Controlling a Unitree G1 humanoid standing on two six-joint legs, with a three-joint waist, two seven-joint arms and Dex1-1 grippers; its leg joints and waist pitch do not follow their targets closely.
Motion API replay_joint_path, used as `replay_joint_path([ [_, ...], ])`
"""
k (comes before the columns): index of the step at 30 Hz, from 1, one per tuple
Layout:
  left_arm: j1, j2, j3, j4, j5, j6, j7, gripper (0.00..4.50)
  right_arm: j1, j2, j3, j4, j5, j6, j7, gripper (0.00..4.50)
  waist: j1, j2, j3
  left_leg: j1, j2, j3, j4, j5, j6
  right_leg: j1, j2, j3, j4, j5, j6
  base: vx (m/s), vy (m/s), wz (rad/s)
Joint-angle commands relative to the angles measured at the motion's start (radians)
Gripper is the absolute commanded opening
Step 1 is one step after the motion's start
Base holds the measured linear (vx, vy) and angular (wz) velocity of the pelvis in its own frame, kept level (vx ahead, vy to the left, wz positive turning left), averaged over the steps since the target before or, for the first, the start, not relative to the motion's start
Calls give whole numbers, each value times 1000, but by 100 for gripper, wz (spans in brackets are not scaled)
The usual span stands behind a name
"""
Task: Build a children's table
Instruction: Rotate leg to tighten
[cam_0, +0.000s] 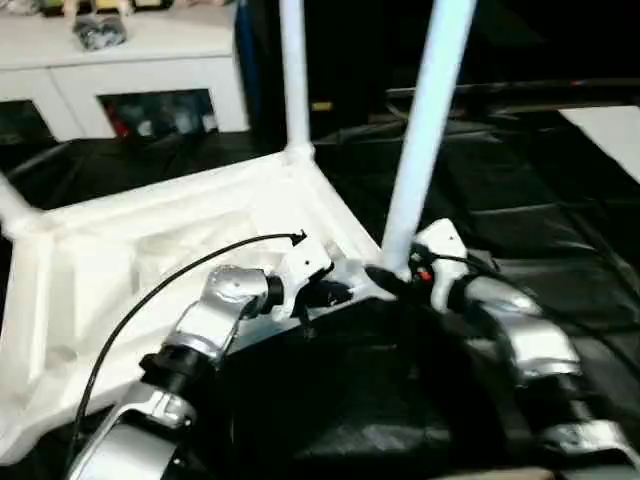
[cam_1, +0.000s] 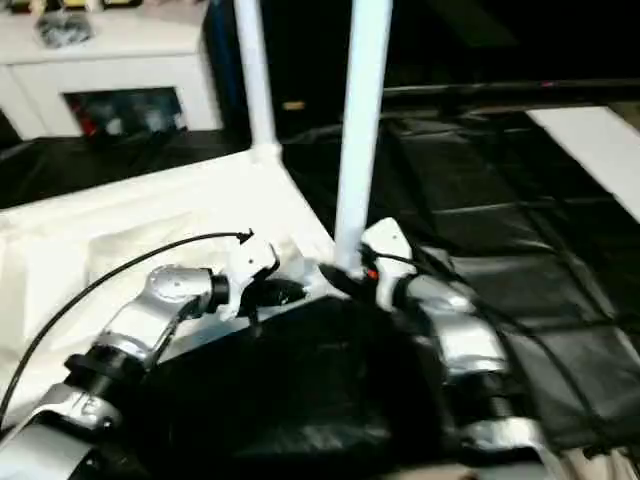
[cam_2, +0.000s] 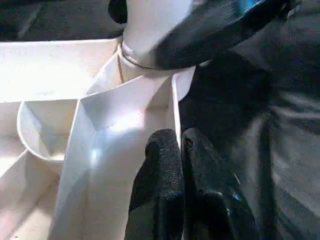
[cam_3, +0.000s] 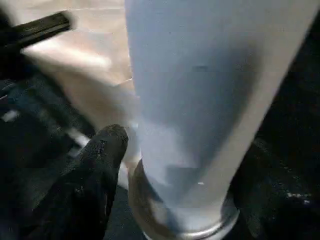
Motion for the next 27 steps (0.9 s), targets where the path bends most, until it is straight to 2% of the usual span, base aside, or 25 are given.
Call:
replay_joint_path([
  [1, -5, -10, -31, -29, -13, -19, -46, 0, 20, 7, 70, -29, 23, 21, 87, 330, 6, -6, -63, 10, 35, 3, -51, -125, 123, 54, -58, 38, -45, -15, -287, 0, 0, 0],
  [5, -3, 36, -42, -41, -36, -29, -145, 0, 62, -96, 67, -113, 71, 53, 247, 330, 22, -4, -58, 15, 43, 2, -59, -191, 84, 53, -57, 36, -54, -138, -259, 0, 0, 0],
  [9, 2, 61, -50, -49, -44, -29, -196, 0, 78, -139, 72, -150, 95, 82, 301, 330, 25, -4, -55, 16, 43, 5, -62, -219, 58, 50, -59, 36, -58, -189, -243, 0, 0, 0],
  [12, 6, 74, -51, -55, -49, -16, -221, 0, 87, -162, 74, -173, 114, 112, 339, 330, 25, -6, -56, 17, 43, 8, -61, -221, 53, 50, -60, 36, -58, -200, -237, 0, 0, 0],
  [13, 9, 83, -54, -61, -54, -9, -236, 0, 92, -171, 77, -186, 121, 128, 348, 330, 26, 2, -56, 17, 43, 8, -61, -218, 50, 49, -60, 36, -58, -202, -236, 0, 0, 0],
  [14, 11, 86, -56, -65, -56, -8, -244, 0, 94, -175, 79, -193, 126, 141, 354, 330, 26, -2, -57, 17, 43, 9, -60, -214, 49, 50, -60, 36, -58, -194, -235, 0, 0, 0],
  [17, 13, 89, -56, -67, -57, -7, -249, 0, 98, -176, 82, -199, 128, 157, 358, 297, 26, -3, -60, 15, 43, 9, -58, -193, 53, 50, -59, 35, -54, -162, -241, 0, 0, 0],
  [19, 13, 89, -56, -66, -57, -7, -248, 0, 99, -176, 83, -200, 128, 157, 356, 294, 26, -2, -60, 15, 42, 9, -58, -187, 53, 50, -60, 35, -53, -155, -244, 0, 0, 0],
  [20, 12, 87, -55, -64, -58, -9, -242, 0, 101, -173, 88, -206, 131, 166, 350, 265, 27, -2, -60, 14, 42, 9, -57, -183, 54, 51, -59, 34, -52, -146, -247, 0, 0, 0],
  [24, 10, 82, -52, -60, -53, -9, -226, 0, 104, -166, 92, -219, 132, 174, 342, 252, 28, -2, -60, 15, 42, 9, -57, -183, 53, 51, -60, 34, -52, -150, -245, 0, 0, 0],
  [25, 10, 81, -51, -60, -51, -8, -222, 0, 107, -166, 93, -224, 133, 179, 340, 228, 28, -2, -60, 16, 42, 9, -57, -184, 52, 51, -60, 34, -52, -152, -245, 0, 0, 0],
  [27, 8, 77, -49, -57, -46, -7, -205, 0, 113, -162, 96, -233, 136, 188, 338, 220, 29, -2, -59, 15, 42, 8, -57, -192, 48, 52, -60, 34, -54, -168, -239, 0, 0, 0],
])
